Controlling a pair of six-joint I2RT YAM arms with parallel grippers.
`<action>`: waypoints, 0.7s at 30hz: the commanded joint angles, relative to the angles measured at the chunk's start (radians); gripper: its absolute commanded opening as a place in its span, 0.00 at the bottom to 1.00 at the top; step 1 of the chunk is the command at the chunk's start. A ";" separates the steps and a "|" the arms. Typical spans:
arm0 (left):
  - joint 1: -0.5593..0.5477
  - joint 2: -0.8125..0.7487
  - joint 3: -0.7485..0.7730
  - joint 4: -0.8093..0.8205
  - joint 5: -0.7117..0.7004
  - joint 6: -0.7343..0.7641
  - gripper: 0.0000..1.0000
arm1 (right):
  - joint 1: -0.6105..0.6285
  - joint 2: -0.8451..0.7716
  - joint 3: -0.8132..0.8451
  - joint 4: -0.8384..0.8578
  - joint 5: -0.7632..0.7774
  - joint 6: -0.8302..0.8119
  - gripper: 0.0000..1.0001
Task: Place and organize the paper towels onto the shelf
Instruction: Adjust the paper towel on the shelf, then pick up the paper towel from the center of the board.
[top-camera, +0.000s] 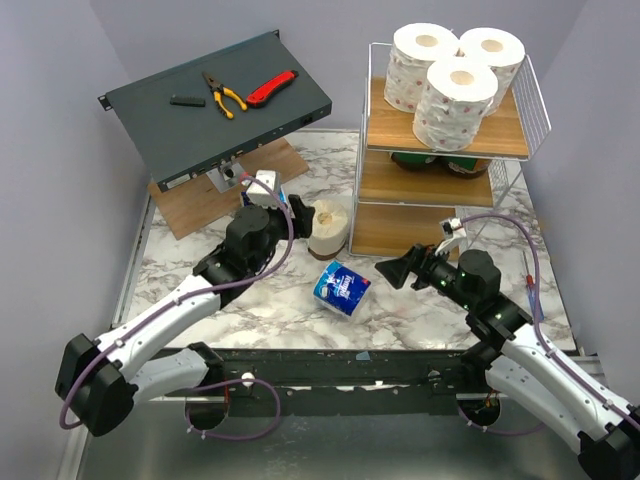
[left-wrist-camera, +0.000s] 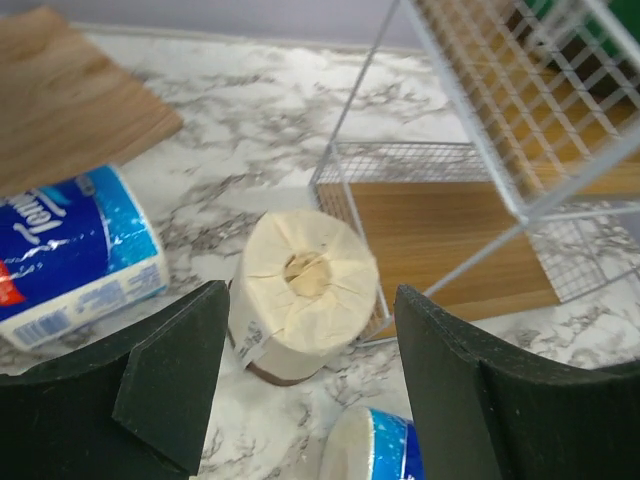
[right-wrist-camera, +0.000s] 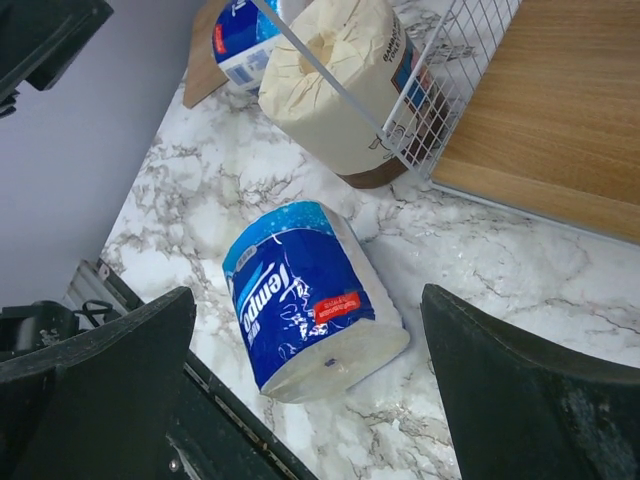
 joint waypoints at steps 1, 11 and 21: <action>0.041 0.099 0.131 -0.173 -0.028 -0.112 0.71 | -0.001 0.011 -0.012 0.026 0.049 0.029 0.97; 0.088 0.412 0.434 -0.474 0.066 -0.224 0.71 | -0.001 0.017 0.023 -0.053 0.071 0.012 0.97; 0.114 0.578 0.544 -0.625 0.058 -0.277 0.65 | -0.001 0.038 0.046 -0.113 0.082 0.000 0.97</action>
